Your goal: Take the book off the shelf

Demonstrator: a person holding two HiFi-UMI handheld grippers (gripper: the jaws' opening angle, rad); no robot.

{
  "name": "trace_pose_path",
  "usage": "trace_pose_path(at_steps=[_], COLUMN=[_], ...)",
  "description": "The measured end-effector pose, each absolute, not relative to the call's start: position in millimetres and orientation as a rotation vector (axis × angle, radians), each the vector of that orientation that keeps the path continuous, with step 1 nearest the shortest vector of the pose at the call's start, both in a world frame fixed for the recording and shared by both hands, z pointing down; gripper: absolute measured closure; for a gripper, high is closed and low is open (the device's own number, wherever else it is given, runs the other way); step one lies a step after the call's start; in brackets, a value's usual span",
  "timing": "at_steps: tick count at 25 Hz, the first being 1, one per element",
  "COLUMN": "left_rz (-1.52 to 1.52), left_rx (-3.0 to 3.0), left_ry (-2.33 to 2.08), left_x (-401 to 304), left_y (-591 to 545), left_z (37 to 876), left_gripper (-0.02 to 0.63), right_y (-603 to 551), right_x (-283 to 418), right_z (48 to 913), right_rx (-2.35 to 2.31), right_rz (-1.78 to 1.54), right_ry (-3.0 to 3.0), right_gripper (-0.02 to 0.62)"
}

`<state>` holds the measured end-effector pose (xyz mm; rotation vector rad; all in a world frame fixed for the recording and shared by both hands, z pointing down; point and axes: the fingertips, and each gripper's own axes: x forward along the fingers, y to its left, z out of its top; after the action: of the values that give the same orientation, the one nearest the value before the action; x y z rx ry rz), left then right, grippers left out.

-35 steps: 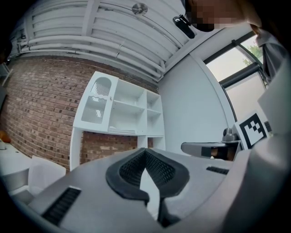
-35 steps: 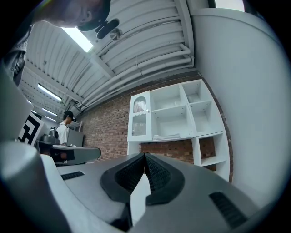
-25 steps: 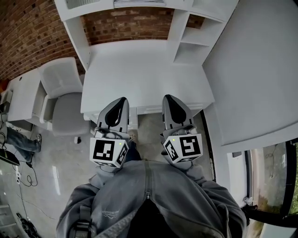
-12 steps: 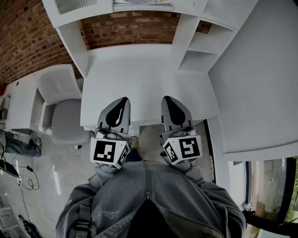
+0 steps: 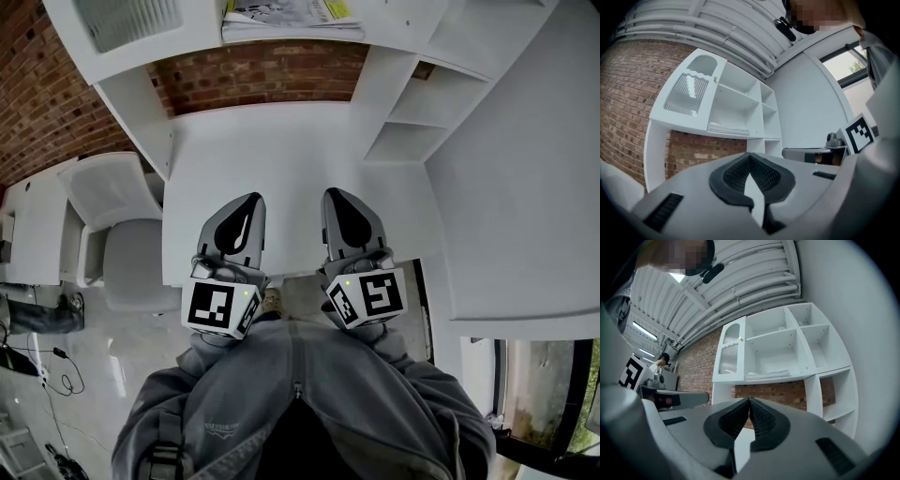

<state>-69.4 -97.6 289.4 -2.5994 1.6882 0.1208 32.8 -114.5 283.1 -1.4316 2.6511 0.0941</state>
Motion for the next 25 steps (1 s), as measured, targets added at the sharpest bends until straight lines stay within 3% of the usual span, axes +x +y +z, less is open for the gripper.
trace_pose_path(at_steps=[25], left_rz=[0.138], left_rx=[-2.680], left_ry=[1.544], left_x=[-92.5], left_y=[-216.8], left_z=[282.4], left_gripper=[0.600], right_y=[-220.4], right_x=[-11.1], right_z=[281.6], right_rx=[-1.531], right_rz=[0.155], right_ry=[2.672], right_gripper=[0.568])
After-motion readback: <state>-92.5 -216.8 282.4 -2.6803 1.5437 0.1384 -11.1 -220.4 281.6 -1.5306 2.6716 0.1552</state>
